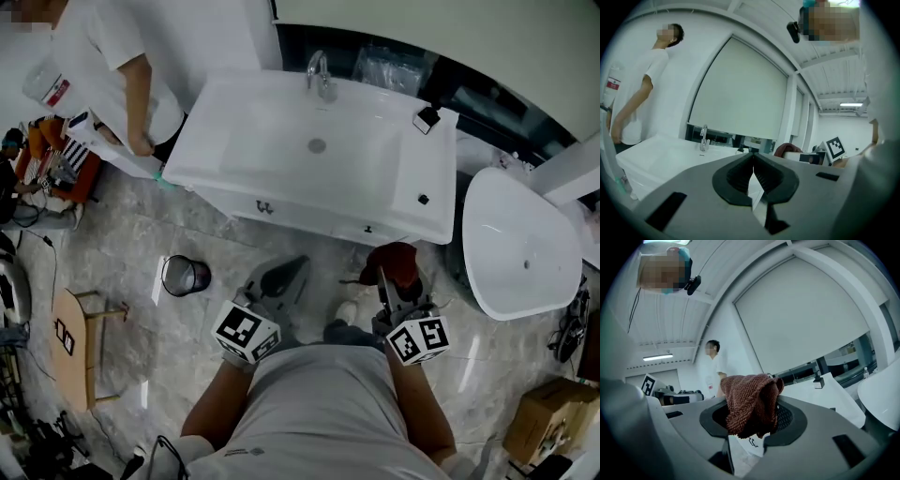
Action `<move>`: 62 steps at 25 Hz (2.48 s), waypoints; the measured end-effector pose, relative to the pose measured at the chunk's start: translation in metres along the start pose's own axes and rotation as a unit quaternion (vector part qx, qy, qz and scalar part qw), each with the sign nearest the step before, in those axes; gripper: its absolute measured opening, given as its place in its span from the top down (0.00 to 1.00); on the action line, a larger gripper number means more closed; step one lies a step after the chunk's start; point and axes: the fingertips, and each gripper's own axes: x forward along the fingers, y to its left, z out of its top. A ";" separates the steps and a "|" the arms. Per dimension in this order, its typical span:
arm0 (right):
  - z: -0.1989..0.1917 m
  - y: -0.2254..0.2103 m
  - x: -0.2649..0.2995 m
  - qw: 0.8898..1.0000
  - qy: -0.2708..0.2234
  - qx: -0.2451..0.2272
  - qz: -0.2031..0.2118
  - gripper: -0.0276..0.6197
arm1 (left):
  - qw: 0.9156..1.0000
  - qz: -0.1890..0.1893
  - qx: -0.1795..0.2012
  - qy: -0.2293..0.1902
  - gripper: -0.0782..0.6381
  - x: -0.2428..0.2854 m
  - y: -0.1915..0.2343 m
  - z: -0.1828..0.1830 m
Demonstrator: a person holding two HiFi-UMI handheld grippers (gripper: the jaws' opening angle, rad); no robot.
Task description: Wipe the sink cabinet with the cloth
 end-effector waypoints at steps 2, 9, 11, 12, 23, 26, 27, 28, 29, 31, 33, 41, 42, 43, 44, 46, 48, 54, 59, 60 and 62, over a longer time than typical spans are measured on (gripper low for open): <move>0.001 -0.010 0.008 1.000 0.007 0.005 0.018 0.71 | 1.000 0.021 -0.007 0.003 0.87 0.007 0.000 -0.002; -0.009 -0.027 0.027 0.997 0.038 0.026 0.063 0.71 | 0.995 0.091 -0.029 0.003 0.87 0.012 0.004 -0.008; -0.016 -0.028 0.031 0.996 0.049 0.032 0.070 0.71 | 0.994 0.106 -0.035 0.001 0.87 0.014 0.004 -0.010; -0.019 -0.028 0.032 0.995 0.054 0.035 0.072 0.71 | 0.993 0.110 -0.036 0.001 0.87 0.016 0.004 -0.011; -0.068 -0.023 0.046 0.990 0.109 0.059 0.067 0.71 | 0.992 0.112 -0.049 0.018 0.87 0.020 0.038 -0.043; -0.089 -0.015 0.057 0.986 0.134 0.086 0.058 0.71 | 0.992 0.104 -0.067 0.021 0.87 0.015 0.060 -0.051; -0.098 -0.013 0.060 0.984 0.143 0.094 0.054 0.71 | 0.992 0.101 -0.070 0.023 0.87 0.013 0.068 -0.055; -0.109 -0.012 0.064 0.982 0.152 0.101 0.050 0.71 | 0.992 0.097 -0.074 0.026 0.87 0.011 0.073 -0.060; -0.119 -0.013 0.067 0.980 0.162 0.110 0.044 0.71 | 0.992 0.094 -0.078 0.029 0.87 0.009 0.078 -0.066; -0.144 -0.018 0.074 0.974 0.185 0.127 0.027 0.71 | 0.991 0.090 -0.088 0.035 0.87 0.007 0.088 -0.081; -0.170 -0.025 0.082 0.968 0.208 0.142 0.007 0.71 | 0.990 0.090 -0.102 0.043 0.87 0.004 0.098 -0.098; -0.249 -0.052 0.124 0.964 0.225 0.134 -0.040 0.71 | 0.981 0.115 -0.143 0.057 0.87 -0.009 0.143 -0.161; -0.260 -0.056 0.128 0.964 0.228 0.132 -0.044 0.71 | 0.980 0.121 -0.150 0.055 0.87 -0.011 0.150 -0.167; -0.270 -0.060 0.132 0.963 0.231 0.131 -0.049 0.71 | 0.978 0.127 -0.154 0.053 0.87 -0.013 0.156 -0.173; -0.279 -0.066 0.136 0.962 0.233 0.131 -0.055 0.71 | 0.977 0.132 -0.156 0.053 0.87 -0.014 0.162 -0.179; -0.295 -0.079 0.143 0.961 0.233 0.131 -0.070 0.71 | 0.976 0.140 -0.156 0.054 0.87 -0.015 0.171 -0.193; -0.308 -0.093 0.150 0.961 0.232 0.124 -0.084 0.71 | 0.976 0.144 -0.156 0.057 0.87 -0.016 0.177 -0.208; -0.334 -0.120 0.173 0.962 0.230 0.107 -0.104 0.71 | 0.967 0.154 -0.195 0.053 0.87 -0.023 0.184 -0.246; -0.348 -0.135 0.188 0.961 0.222 0.114 -0.117 0.71 | 0.966 0.155 -0.199 0.059 0.87 -0.020 0.185 -0.267; -0.349 -0.137 0.191 0.962 0.219 0.112 -0.116 0.71 | 0.965 0.156 -0.201 0.061 0.87 -0.019 0.185 -0.272; -0.349 -0.141 0.200 0.964 0.215 0.106 -0.114 0.71 | 0.964 0.155 -0.206 0.069 0.87 -0.018 0.182 -0.284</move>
